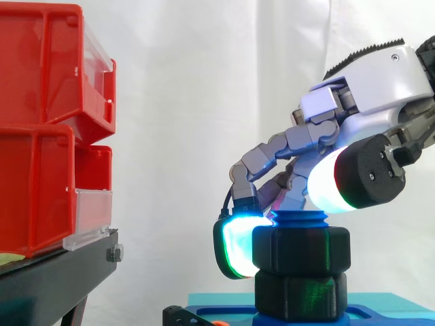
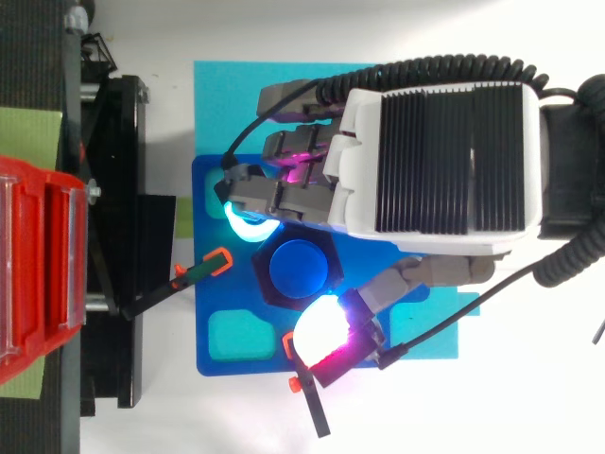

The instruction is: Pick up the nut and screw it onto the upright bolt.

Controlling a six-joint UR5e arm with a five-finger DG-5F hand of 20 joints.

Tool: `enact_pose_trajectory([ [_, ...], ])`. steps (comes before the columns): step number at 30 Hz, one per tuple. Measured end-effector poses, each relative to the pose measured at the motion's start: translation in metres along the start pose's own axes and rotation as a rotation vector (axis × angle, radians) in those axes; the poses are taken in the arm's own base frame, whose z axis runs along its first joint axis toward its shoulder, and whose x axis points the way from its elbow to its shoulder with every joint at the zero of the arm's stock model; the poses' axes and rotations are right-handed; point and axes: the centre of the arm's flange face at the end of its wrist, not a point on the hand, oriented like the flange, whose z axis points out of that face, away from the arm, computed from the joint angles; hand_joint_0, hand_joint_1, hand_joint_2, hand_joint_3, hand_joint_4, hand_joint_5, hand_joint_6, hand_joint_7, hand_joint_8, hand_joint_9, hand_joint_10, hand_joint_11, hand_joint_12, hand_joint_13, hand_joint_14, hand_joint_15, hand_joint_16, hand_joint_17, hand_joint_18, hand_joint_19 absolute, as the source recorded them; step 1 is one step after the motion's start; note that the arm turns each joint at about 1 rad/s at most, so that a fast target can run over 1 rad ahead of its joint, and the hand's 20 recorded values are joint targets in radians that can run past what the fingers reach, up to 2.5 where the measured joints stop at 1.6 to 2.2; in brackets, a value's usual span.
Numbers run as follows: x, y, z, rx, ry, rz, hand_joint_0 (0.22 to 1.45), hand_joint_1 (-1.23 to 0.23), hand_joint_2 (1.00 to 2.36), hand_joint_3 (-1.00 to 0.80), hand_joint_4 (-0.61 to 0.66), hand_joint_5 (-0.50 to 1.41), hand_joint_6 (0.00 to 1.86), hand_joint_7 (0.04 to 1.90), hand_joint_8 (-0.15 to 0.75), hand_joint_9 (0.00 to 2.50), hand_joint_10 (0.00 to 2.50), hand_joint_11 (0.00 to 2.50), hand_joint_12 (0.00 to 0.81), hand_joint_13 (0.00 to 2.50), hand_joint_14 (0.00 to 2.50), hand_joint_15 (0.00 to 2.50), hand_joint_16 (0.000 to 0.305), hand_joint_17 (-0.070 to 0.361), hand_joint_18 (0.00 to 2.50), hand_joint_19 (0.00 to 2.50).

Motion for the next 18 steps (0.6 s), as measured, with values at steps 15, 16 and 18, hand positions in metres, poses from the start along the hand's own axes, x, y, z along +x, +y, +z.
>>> enact_pose_trajectory([
  [15,-0.034,0.003,-0.014,0.000,0.028,-0.013,0.49,-0.27,1.00,-0.50,0.24,-0.15,0.50,0.92,0.252,0.76,0.00,0.00,0.268,0.67,0.00,0.00,0.027,0.061,0.37,0.00],
  [16,-0.036,0.002,-0.015,0.001,0.031,-0.018,0.49,-0.27,1.00,-0.50,0.24,-0.15,0.50,0.91,0.251,0.75,0.00,0.00,0.267,0.67,0.00,0.00,0.027,0.061,0.37,0.00],
  [18,-0.042,0.002,-0.018,0.004,0.034,-0.028,0.49,-0.27,1.00,-0.50,0.24,-0.15,0.50,0.90,0.249,0.75,0.00,0.00,0.272,0.66,0.00,0.00,0.027,0.061,0.36,0.00],
])
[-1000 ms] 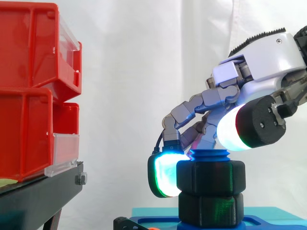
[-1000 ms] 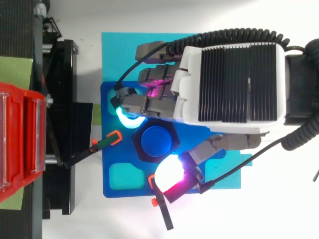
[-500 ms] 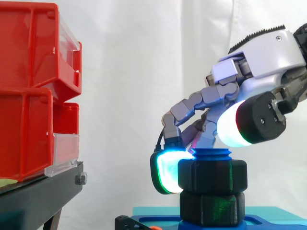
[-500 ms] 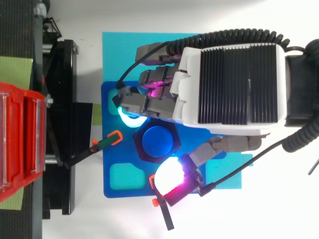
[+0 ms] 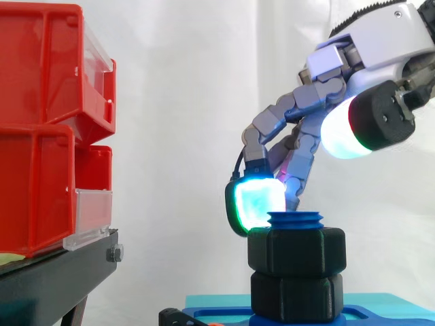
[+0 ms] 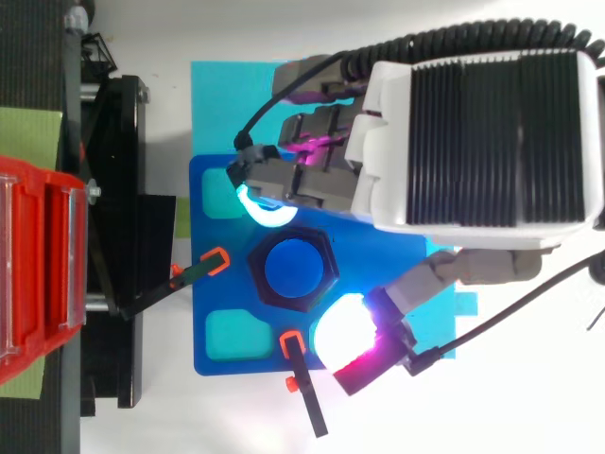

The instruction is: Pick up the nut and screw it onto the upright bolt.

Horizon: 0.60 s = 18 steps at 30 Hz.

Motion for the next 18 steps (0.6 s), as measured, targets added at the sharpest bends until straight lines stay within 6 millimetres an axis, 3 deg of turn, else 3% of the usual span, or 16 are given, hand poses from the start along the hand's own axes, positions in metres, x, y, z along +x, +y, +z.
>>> enact_pose_trajectory([
  [7,-0.014,-0.003,-0.022,0.023,0.066,-0.067,0.49,-0.27,1.00,-0.50,0.24,-0.15,0.50,0.89,0.248,0.74,0.00,0.00,0.273,0.66,0.00,0.00,0.028,0.063,0.35,0.00],
  [18,-0.031,-0.006,-0.079,0.105,0.059,-0.206,0.49,-0.27,1.00,-0.50,0.24,-0.15,0.50,0.89,0.249,0.72,0.00,0.00,0.275,0.65,0.00,0.00,0.028,0.063,0.35,0.00],
])
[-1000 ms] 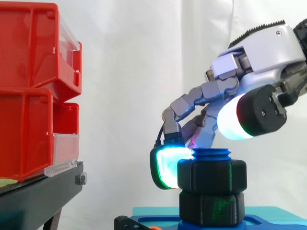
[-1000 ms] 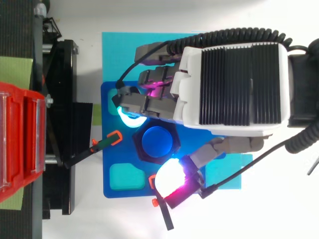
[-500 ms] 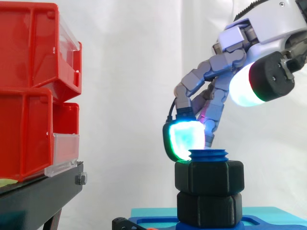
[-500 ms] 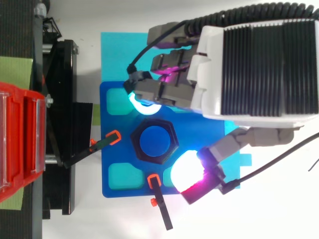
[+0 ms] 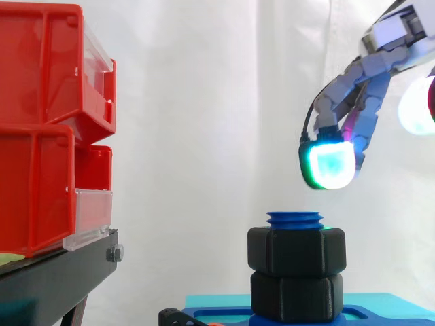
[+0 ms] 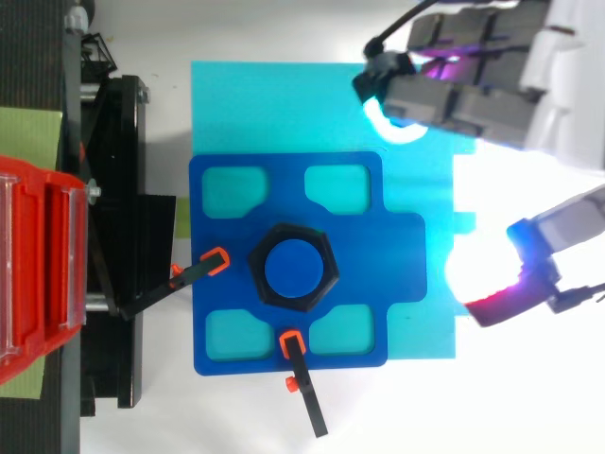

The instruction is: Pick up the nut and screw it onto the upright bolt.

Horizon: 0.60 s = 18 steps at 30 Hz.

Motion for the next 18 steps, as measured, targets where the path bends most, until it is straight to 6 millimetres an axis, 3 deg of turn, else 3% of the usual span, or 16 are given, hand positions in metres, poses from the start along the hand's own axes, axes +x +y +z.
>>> enact_pose_trajectory([
  [10,0.002,0.000,-0.042,0.093,-0.154,-0.023,0.49,-0.28,1.00,-0.50,0.22,-0.15,0.50,0.88,0.243,0.70,0.00,0.00,0.278,0.61,0.00,0.00,0.029,0.064,0.32,0.00],
  [18,0.018,0.012,-0.050,0.140,-0.169,0.026,0.49,-0.28,1.00,-0.50,0.20,-0.16,0.50,0.84,0.240,0.68,0.00,0.00,0.282,0.58,0.00,0.00,0.028,0.064,0.27,0.00],
])
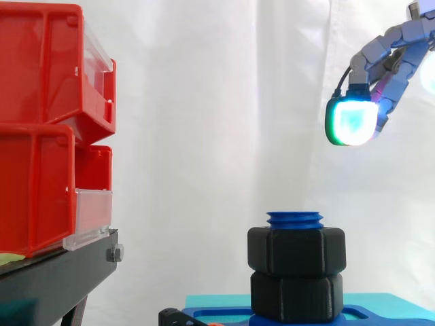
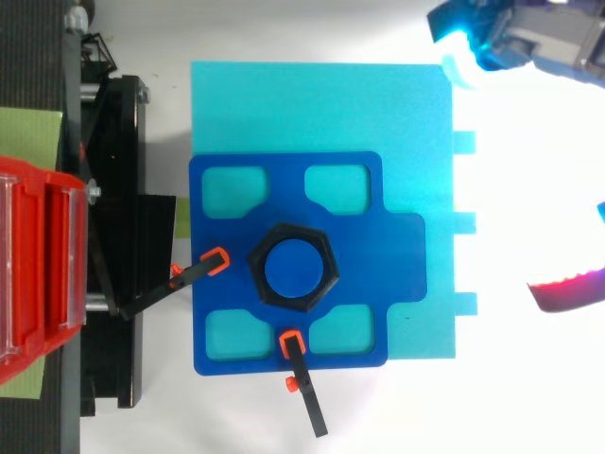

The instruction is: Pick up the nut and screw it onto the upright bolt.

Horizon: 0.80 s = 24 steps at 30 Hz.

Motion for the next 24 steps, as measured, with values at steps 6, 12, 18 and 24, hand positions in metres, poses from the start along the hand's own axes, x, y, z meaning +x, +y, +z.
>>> enact_pose_trajectory([
  [6,0.002,0.013,-0.002,0.015,0.010,0.021,0.51,-0.32,1.00,-0.50,0.20,-0.16,0.50,0.83,0.237,0.65,0.00,0.00,0.284,0.55,0.00,0.00,0.027,0.061,0.24,0.00],
  [12,0.009,0.023,-0.003,0.010,0.017,0.070,0.52,-0.35,1.00,-0.50,0.19,-0.17,0.50,0.78,0.230,0.58,0.00,0.00,0.292,0.48,0.00,0.00,0.029,0.066,0.16,0.00],
  [18,0.007,0.025,0.000,0.006,-0.011,0.150,0.51,-0.36,1.00,-0.50,0.15,-0.19,0.50,0.68,0.214,0.45,0.00,0.00,0.304,0.36,0.00,0.00,0.032,0.072,0.05,0.00],
  [24,0.003,0.026,0.004,0.007,-0.052,0.193,0.51,-0.37,1.00,-0.50,0.15,-0.20,0.50,0.67,0.213,0.40,0.00,0.00,0.313,0.32,0.00,0.00,0.033,0.074,0.00,0.00],
])
